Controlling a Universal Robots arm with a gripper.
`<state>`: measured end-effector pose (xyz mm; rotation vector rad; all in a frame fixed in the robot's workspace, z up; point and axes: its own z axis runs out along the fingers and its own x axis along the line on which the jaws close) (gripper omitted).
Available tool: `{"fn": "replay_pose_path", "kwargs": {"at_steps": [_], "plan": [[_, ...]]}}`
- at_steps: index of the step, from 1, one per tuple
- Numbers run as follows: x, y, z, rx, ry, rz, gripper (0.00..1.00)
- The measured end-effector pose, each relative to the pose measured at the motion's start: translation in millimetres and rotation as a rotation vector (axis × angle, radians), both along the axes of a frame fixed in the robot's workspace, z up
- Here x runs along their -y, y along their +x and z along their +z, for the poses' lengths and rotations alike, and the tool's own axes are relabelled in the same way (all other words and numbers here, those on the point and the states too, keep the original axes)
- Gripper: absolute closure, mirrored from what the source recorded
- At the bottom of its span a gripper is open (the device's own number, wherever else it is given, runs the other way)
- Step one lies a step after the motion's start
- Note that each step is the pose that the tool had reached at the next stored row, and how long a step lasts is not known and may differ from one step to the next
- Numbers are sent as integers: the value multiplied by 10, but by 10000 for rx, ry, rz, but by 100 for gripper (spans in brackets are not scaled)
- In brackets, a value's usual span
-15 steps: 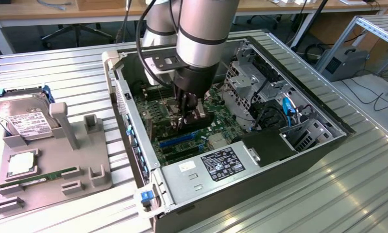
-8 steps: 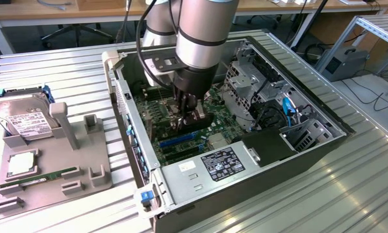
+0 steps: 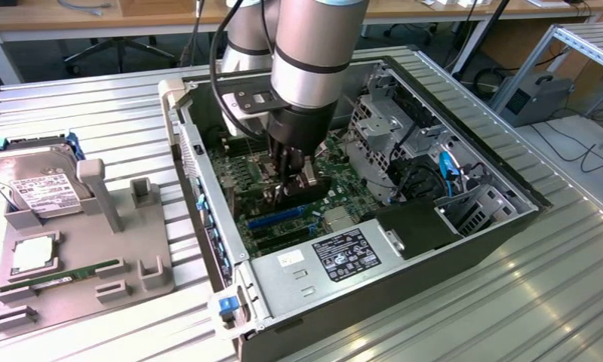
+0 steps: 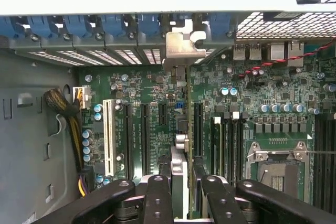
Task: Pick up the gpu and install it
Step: 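Insert the gpu into the slot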
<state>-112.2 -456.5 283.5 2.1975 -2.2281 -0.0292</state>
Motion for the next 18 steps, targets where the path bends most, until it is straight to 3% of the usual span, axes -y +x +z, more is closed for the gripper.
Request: {"fn": "replay_pose_path", "kwargs": {"at_steps": [18], "plan": [[-19,-91,-69,2,-40,-9,73]]}}
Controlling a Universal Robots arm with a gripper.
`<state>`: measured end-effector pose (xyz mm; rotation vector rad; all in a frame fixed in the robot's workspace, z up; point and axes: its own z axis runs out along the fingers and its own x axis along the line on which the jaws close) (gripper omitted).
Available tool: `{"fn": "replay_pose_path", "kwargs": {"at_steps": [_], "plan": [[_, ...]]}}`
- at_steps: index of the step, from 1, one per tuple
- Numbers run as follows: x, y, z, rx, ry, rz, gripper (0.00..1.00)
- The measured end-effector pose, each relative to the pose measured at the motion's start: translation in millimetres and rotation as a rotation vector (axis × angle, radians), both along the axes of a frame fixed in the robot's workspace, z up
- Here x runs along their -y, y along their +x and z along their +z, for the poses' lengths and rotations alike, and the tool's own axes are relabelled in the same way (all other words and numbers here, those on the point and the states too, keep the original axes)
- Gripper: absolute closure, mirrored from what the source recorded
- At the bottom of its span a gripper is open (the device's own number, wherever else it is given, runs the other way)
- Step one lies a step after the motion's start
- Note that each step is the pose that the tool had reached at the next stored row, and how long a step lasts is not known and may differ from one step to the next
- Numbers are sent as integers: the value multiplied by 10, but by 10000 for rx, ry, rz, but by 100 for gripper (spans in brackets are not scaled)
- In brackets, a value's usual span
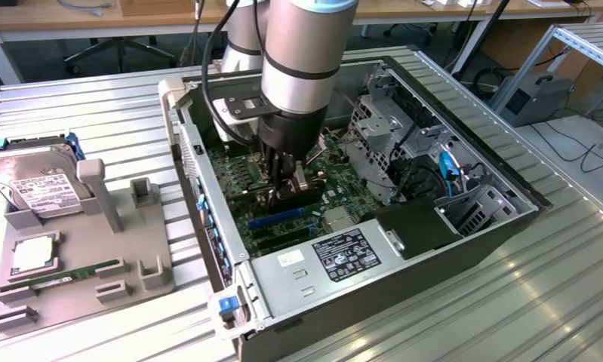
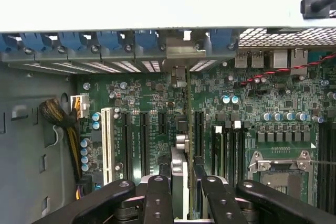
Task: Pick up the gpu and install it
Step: 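Insert the gpu into the slot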
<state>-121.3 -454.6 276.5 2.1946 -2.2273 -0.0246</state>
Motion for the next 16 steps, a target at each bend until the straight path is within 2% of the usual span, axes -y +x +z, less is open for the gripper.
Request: {"fn": "replay_pose_path", "kwargs": {"at_steps": [16], "plan": [[2,-2,-99,-1,-4,-45,73]]}}
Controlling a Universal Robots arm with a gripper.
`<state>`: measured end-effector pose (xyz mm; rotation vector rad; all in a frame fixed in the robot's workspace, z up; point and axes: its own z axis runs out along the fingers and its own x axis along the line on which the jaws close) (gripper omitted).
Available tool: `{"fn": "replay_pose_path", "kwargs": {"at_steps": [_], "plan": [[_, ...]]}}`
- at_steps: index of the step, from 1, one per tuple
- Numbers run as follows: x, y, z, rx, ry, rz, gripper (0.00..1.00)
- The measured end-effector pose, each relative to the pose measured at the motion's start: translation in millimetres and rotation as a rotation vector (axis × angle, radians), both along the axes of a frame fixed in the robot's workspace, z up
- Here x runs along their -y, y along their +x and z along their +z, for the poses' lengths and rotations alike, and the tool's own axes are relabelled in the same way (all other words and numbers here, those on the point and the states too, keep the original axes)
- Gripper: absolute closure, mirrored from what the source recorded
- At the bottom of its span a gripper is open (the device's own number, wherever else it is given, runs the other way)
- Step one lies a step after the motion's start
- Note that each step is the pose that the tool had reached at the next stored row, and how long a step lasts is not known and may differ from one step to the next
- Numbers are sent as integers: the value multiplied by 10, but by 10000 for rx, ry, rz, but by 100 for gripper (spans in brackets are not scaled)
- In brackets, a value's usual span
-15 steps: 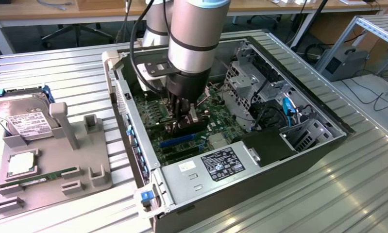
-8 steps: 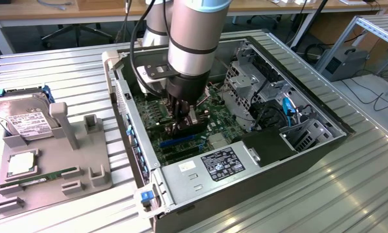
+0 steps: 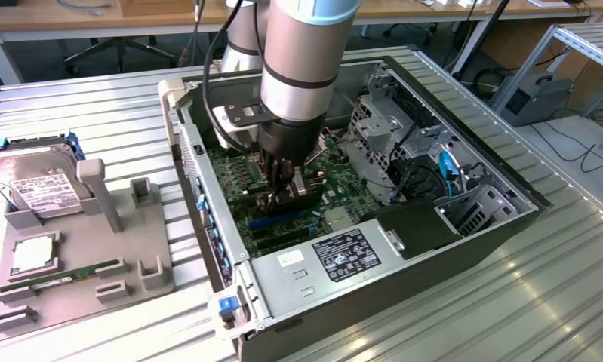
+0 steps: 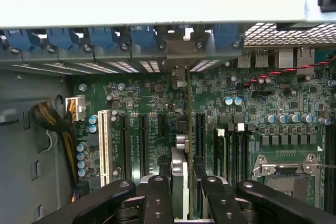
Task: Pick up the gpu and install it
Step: 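Insert the gpu into the slot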
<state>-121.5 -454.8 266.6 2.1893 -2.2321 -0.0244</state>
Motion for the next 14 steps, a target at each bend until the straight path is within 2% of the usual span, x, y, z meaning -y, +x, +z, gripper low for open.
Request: {"fn": "replay_pose_path", "kwargs": {"at_steps": [14], "plan": [[1,0,-66,-1,-1,-20,73]]}}
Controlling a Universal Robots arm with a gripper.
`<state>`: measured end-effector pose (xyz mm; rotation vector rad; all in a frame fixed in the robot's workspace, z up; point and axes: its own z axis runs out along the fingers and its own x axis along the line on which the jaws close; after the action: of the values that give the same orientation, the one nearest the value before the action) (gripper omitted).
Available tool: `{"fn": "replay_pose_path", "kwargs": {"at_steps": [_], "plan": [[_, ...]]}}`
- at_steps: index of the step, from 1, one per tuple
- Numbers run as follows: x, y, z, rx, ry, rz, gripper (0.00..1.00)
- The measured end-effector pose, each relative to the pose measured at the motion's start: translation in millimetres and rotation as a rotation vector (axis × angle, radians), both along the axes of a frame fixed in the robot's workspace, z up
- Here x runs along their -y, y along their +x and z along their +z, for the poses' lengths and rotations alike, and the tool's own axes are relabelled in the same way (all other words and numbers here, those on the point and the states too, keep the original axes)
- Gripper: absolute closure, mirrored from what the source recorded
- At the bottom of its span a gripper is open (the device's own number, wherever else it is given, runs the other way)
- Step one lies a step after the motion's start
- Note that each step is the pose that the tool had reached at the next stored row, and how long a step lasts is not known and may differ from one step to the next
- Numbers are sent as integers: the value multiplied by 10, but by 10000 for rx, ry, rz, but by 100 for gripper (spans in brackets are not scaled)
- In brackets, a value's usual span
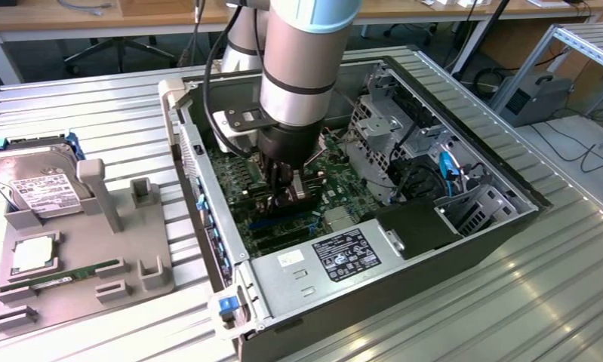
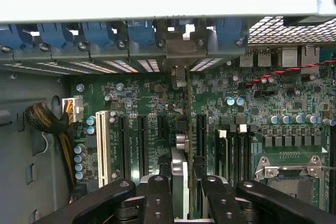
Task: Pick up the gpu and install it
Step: 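Insert the gpu into the slot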
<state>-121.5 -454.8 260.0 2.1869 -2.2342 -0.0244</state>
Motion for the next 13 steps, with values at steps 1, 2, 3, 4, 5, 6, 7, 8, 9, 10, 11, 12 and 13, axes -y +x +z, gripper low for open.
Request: {"fn": "replay_pose_path", "kwargs": {"at_steps": [1,2,3,4,5,6,7,8,9,10,11,12,13], "plan": [[0,0,-5,-1,-2,1,73],[0,-1,-9,-1,-1,1,73],[0,-1,-12,0,0,0,73],[0,-1,-15,-1,-1,0,73],[0,-1,-16,-1,-1,0,73],[0,-1,-16,-1,-2,0,73],[0,-1,-16,-1,-1,0,73],[0,-1,-18,1,1,0,73],[0,-1,-18,1,1,0,73],[0,-1,-18,1,1,0,73],[0,-1,-18,1,1,0,73],[-1,-1,-19,4,5,-1,73],[-1,-1,-20,4,6,0,72]]}}
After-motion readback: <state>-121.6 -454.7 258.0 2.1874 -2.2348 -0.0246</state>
